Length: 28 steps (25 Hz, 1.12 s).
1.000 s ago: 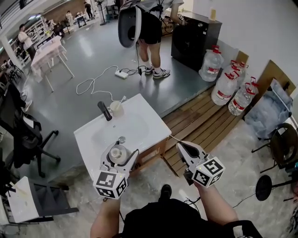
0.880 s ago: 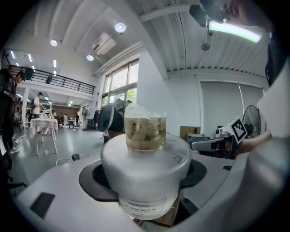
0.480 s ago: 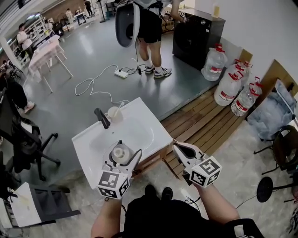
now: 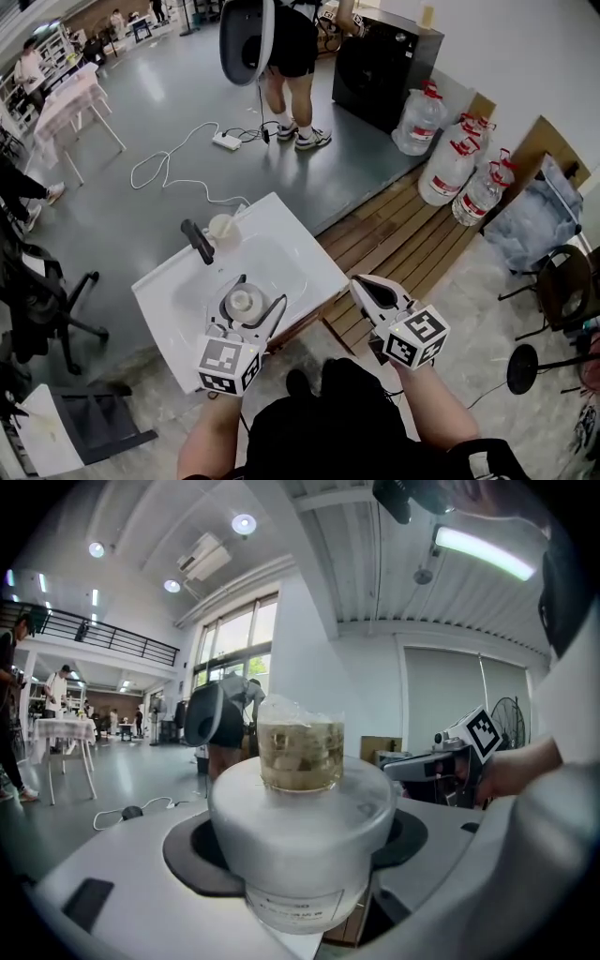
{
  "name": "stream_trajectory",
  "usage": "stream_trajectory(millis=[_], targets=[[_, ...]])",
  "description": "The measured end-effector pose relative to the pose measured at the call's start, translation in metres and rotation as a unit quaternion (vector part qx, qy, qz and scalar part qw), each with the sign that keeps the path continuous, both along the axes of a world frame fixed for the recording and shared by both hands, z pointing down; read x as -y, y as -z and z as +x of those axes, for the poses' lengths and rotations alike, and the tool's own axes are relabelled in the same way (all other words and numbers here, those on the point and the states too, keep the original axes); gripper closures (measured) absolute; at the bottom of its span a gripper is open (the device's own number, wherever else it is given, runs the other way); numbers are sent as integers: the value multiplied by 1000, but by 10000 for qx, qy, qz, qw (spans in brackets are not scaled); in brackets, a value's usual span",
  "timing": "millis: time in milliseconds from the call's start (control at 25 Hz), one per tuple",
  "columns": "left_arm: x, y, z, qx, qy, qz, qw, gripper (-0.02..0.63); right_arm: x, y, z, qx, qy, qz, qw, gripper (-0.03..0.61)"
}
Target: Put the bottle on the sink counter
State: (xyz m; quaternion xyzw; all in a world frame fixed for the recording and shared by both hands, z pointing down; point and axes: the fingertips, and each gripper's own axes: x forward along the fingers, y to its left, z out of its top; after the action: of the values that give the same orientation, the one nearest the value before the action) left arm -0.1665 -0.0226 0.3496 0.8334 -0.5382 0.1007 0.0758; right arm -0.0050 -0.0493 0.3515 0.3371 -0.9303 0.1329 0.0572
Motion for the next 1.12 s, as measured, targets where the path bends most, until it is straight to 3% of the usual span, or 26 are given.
stream_trajectory(millis=[560, 1120], targets=[[45, -42, 36, -85, -59, -564, 9984, 272, 54, -41, 9, 97, 192, -449, 9988, 565], [102, -77, 66, -49, -304, -737, 9968, 272, 101, -58, 19, -18, 160, -606, 9980, 565]])
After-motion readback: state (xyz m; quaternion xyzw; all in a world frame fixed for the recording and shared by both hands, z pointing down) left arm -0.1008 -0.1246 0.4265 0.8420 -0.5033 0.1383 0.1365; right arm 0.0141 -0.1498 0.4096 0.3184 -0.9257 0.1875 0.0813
